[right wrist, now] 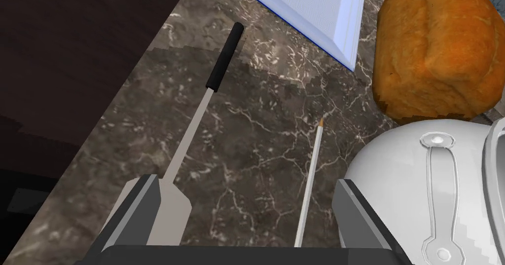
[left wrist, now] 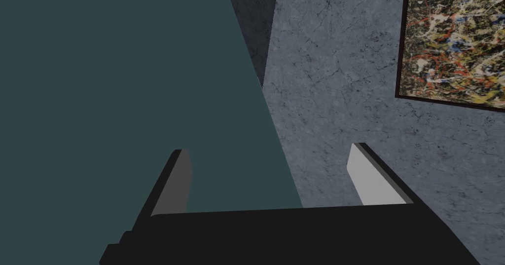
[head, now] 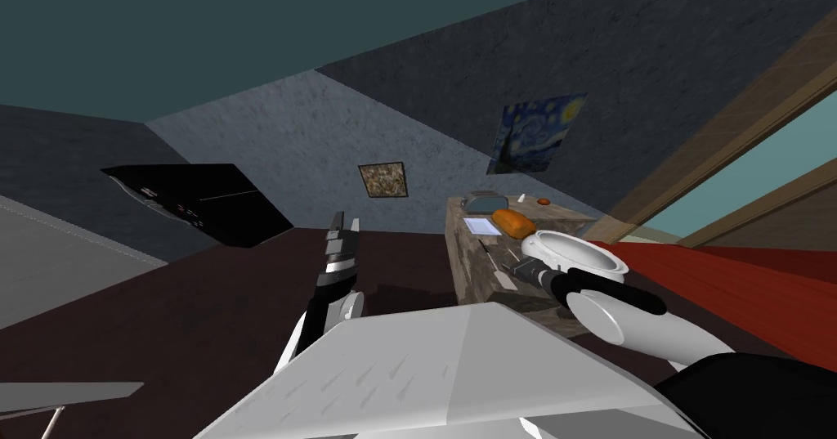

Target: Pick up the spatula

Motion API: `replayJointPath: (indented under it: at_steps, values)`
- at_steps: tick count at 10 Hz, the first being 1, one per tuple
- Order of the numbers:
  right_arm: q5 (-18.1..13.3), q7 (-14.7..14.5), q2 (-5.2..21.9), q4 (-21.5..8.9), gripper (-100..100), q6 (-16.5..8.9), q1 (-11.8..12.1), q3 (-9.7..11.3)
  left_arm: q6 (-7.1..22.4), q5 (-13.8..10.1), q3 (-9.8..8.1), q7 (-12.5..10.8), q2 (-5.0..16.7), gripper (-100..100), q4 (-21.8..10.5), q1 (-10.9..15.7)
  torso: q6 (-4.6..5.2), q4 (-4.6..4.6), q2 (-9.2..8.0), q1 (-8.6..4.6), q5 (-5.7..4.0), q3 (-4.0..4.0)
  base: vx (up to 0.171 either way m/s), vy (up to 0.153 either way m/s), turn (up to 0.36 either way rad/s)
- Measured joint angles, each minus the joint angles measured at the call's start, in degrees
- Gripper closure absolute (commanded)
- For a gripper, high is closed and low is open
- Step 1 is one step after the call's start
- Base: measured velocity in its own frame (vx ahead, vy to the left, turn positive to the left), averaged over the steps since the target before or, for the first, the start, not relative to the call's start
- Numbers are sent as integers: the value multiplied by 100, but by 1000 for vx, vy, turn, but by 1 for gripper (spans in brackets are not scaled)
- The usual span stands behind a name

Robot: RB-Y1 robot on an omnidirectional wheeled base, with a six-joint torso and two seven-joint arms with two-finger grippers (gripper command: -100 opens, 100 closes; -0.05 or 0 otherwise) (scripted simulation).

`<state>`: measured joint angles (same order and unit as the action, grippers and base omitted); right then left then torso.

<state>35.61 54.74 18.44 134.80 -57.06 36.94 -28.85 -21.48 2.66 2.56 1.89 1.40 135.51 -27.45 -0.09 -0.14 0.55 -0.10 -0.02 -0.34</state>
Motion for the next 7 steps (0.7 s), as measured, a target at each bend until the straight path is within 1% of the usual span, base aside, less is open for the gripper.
replayJointPath:
  at_steps: [1, 2, 4, 7]
  values:
    - [25, 23, 1, 1, -100, -118, 4, -23, 0, 0, 0, 0, 0, 0, 0, 1, 0, 4, -20, -4, -1, 11, 69, 15, -54]
    - [98, 76, -67, 13, -100, -242, 56, -88, 0, 0, 0, 0, 0, 0, 0, 0, 2, 5, -18, -1, -1, 11, 81, 17, -50]
    - [214, 213, -129, -16, -100, -549, 48, -218, 0, 0, 0, 0, 0, 0, 0, 0, 1, 1, 2, -9, -2, 0, 130, -9, -55]
    - [297, 356, -216, -37, -100, -980, 32, -329, 0, 0, 0, 0, 0, 0, 0, 0, 1, 4, -14, -6, -2, 9, 69, 6, -25]
